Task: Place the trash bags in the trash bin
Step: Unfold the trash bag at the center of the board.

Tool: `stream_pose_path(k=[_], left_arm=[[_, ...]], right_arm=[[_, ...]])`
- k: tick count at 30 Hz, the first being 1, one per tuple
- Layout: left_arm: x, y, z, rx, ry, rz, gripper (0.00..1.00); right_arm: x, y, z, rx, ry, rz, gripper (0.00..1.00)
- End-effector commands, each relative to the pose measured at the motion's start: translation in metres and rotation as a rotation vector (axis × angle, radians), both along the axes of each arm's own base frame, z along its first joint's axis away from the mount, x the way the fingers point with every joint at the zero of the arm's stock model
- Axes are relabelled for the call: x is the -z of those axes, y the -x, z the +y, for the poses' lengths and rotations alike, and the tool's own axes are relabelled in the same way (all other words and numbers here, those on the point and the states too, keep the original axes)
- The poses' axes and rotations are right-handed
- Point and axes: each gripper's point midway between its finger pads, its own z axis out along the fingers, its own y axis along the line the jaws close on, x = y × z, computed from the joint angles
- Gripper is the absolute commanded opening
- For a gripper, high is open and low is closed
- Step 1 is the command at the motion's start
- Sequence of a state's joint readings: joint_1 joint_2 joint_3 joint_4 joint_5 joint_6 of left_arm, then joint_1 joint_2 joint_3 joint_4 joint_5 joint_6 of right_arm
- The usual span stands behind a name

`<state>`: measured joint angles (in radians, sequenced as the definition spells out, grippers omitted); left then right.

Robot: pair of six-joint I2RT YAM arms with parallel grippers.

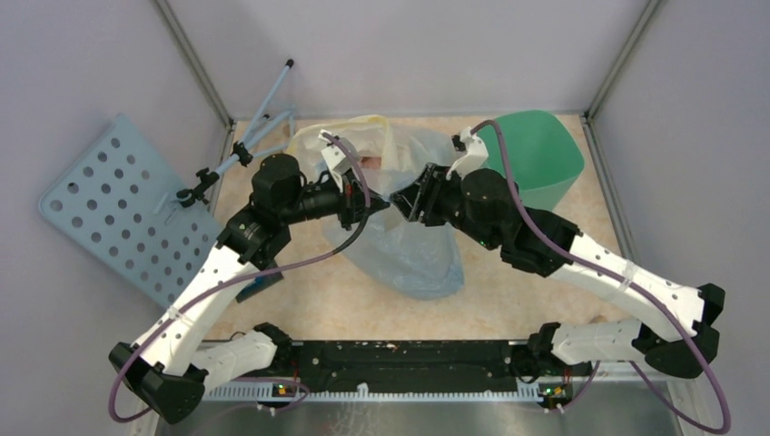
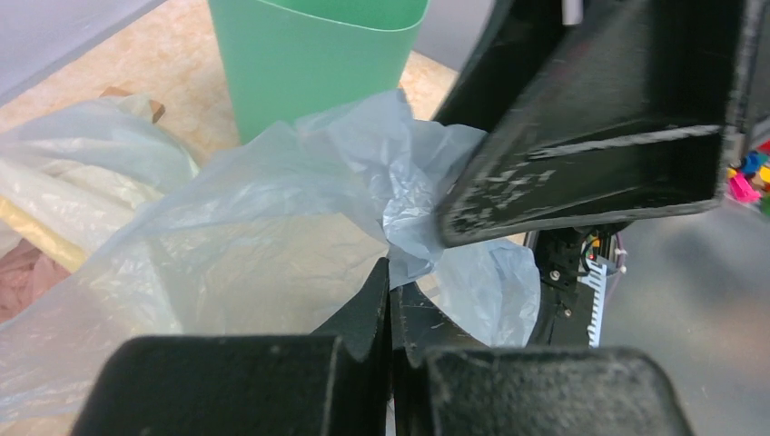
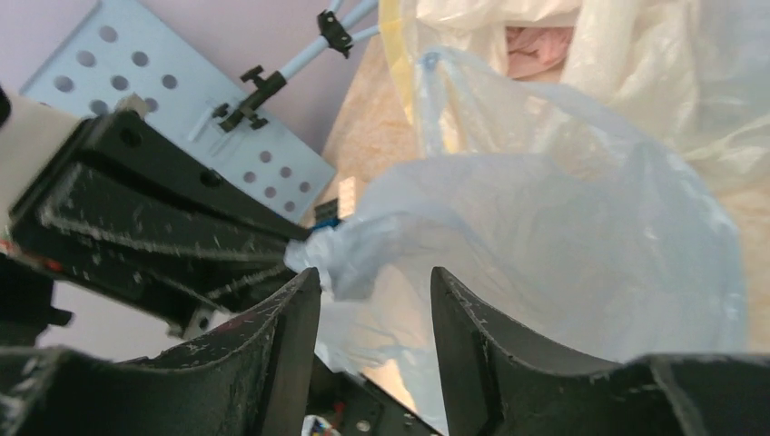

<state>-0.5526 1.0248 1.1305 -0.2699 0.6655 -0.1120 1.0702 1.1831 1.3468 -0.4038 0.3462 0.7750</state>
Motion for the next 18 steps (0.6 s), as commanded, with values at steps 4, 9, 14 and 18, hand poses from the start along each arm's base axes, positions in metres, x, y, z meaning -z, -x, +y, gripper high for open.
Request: stream_pose_path(k=[4, 9, 14, 18], left_arm=[[-0.006, -0.019, 0.004, -0.12, 0.012, 0.046, 0.0], [-0.011, -0.02, 0.005, -0.135, 0.035, 0.04, 0.0], [-0.011, -0.021, 0.004, -0.135, 0.038, 0.049, 0.0], [-0.011, -0.023, 0.005, -0.149, 0.036, 0.05, 0.0]], right_arm=[[0.019, 0.006, -0.076, 0.125, 0.149, -0.089, 0.5], [0.063, 0.025, -0.114, 0.194, 0.17, 0.052, 0.52], [0.11, 0.049, -0.127, 0.179, 0.2, 0.216, 0.69], [0.139, 0.069, -0.12, 0.1, 0.185, 0.314, 0.63]])
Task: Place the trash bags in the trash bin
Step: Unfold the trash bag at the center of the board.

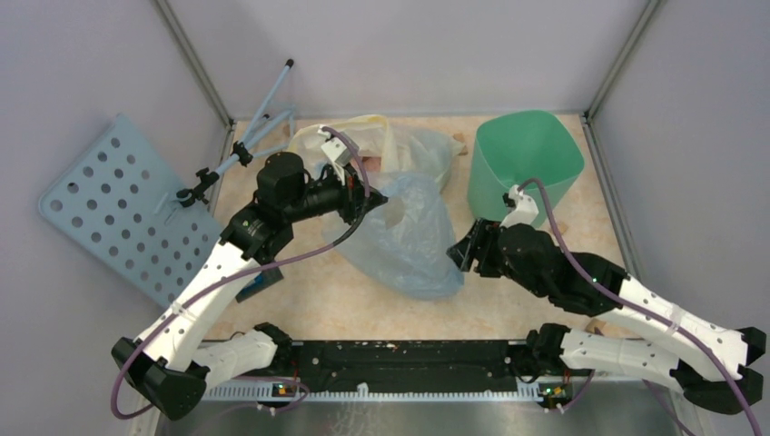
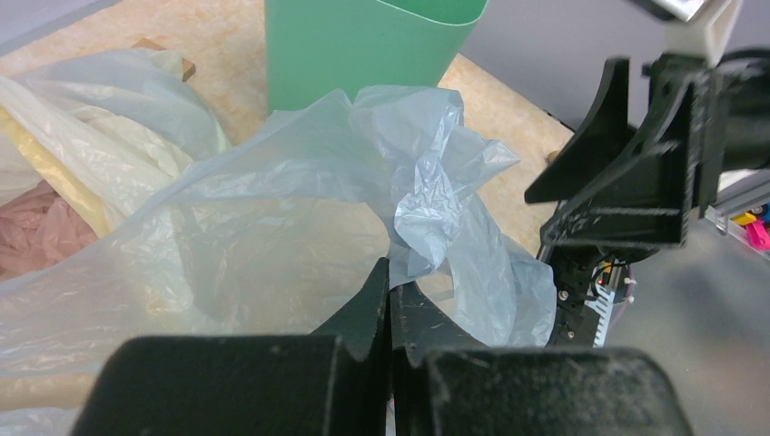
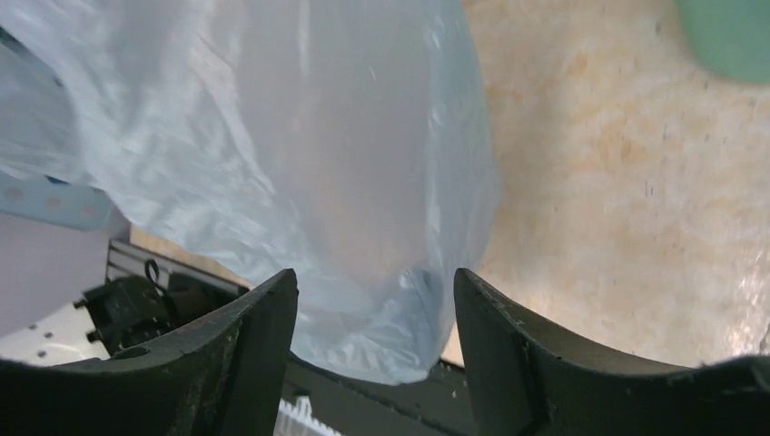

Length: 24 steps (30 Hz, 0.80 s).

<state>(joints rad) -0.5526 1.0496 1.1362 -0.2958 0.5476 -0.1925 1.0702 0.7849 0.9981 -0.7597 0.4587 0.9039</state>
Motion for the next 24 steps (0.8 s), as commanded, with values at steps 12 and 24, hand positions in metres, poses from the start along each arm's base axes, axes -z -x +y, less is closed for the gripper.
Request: stream_pose_path(k=[12, 24], left_arm=[[-0.024, -0.004, 0.003, -0.037, 0.04, -0.046, 0.0], [-0.029, -0.01, 0.015, -0.135, 0.031, -0.032, 0.0]], right_arm=[[0.068, 0.036, 0.0, -0.047, -0.039, 0.224, 0.39], [0.075, 0.041, 0.002, -0.07, -0.07, 0.231, 0.0]])
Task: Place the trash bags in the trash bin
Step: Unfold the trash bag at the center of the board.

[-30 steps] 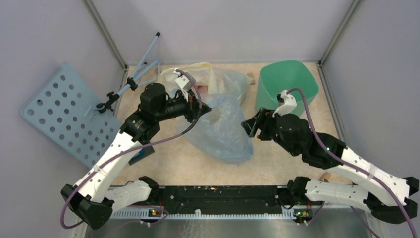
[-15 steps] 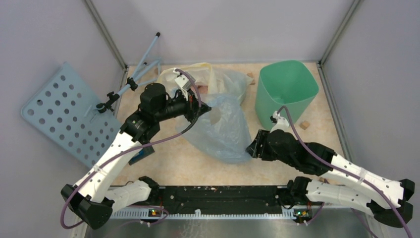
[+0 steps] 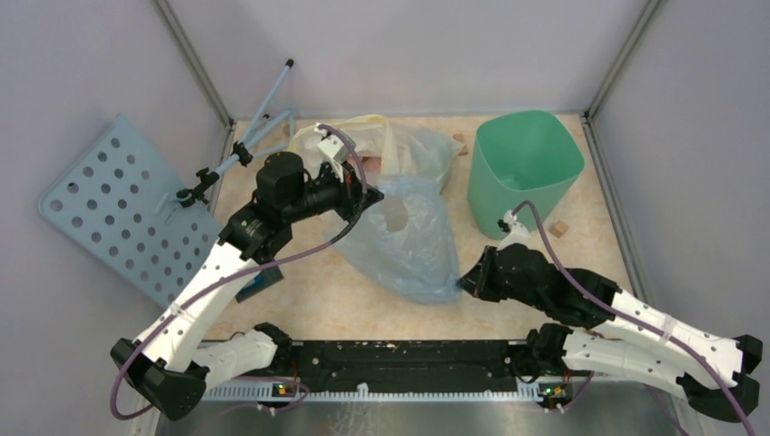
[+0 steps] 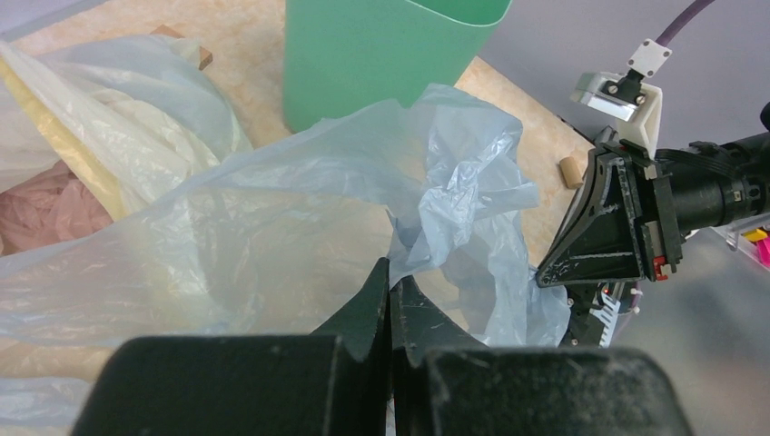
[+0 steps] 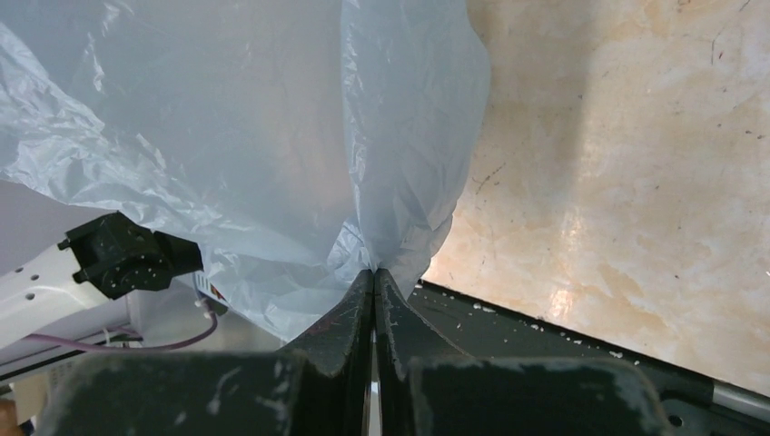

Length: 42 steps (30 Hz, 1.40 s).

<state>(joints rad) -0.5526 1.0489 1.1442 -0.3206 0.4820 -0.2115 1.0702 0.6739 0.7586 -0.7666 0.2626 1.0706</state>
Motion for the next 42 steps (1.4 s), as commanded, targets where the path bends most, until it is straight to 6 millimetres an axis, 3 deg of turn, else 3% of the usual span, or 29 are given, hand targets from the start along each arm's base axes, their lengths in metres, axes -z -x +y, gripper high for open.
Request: stream_pose_path(k=[1, 9, 14, 30, 34, 36, 38, 42], left_arm=[[-0.034, -0.006, 0.012, -0.095, 0.04, -0.057, 0.0], [-0.079, -0.032, 0.043, -0.324, 0.014, -0.127, 0.0], [-0.1, -0.041, 0.055, -0.402, 0.012, -0.163, 0.0], [-0.139, -0.048, 0.099, -0.653, 0.102, -0.228, 0.0], [-0.142, -0.048, 0.096, -0.646, 0.126, -0.227, 0.0], [-0.146, -0.044, 0.086, -0.589, 0.152, -0.241, 0.0], [-0.151, -0.029, 0.059, -0.41, 0.203, -0.271, 0.0], [-0.147, -0.005, 0.017, -0.134, 0.255, -0.258, 0.0]], right_arm=[[0.002, -0.003, -0.002, 0.014, -0.001, -0.014, 0.0], [0.032, -0.001, -0.023, 0.061, 0.1, 0.019, 0.0], [0.038, -0.001, -0.03, 0.085, 0.108, 0.017, 0.0], [0.066, -0.001, -0.042, 0.121, 0.169, 0.04, 0.01], [0.068, -0.001, -0.044, 0.123, 0.181, 0.034, 0.08], [0.066, -0.001, -0.043, 0.113, 0.178, 0.026, 0.19], [0.06, -0.003, -0.04, 0.092, 0.168, 0.002, 0.32], [0.026, -0.01, -0.036, 0.041, 0.135, -0.108, 0.45]])
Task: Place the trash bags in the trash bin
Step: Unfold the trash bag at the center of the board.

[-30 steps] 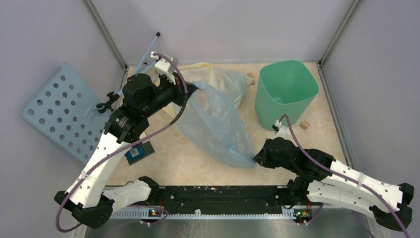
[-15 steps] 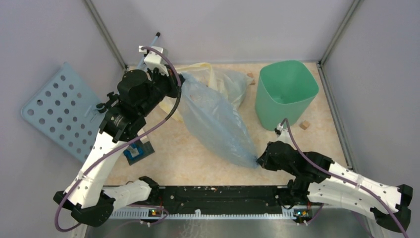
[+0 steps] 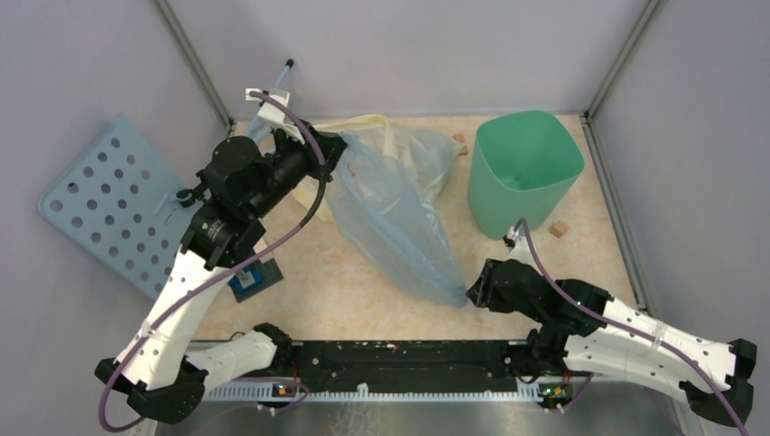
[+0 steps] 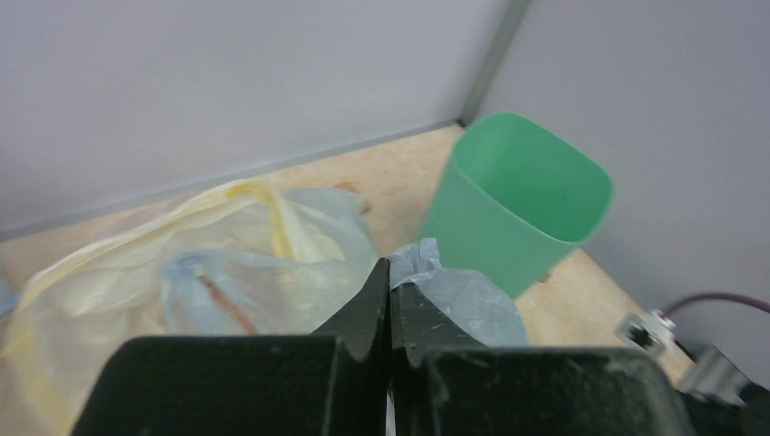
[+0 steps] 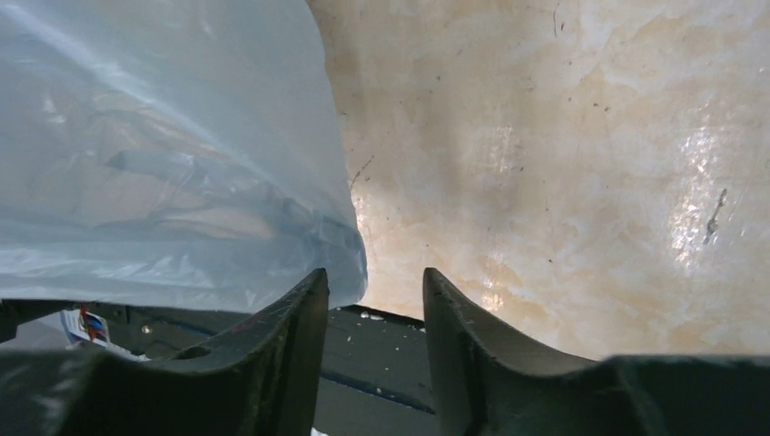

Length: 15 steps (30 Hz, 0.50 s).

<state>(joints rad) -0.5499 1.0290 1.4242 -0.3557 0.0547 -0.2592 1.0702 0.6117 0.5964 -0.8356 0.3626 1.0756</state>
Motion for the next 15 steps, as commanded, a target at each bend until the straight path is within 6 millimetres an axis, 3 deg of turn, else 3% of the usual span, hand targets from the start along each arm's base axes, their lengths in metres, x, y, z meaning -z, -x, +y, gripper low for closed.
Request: stream_pose_path(k=[1, 5, 10, 15], left_arm=[[-0.023, 0.033, -0.048, 0.336, 0.073, -0.084, 0.0], [-0.015, 0.034, -0.057, 0.387, 0.077, -0.055, 0.0], [-0.012, 0.04, -0.064, 0.443, 0.102, -0.05, 0.0], [-0.009, 0.045, -0.076, 0.522, 0.127, -0.018, 0.0]], right_arm=[[-0.049, -0.014, 0.006, -0.069, -0.051, -0.164, 0.49], [-0.101, -0.015, 0.023, -0.238, -0.117, -0.344, 0.68], [-0.17, -0.011, 0.049, -0.463, -0.176, -0.592, 0.78], [-0.218, -0.031, 0.074, -0.521, -0.114, -0.718, 0.86]])
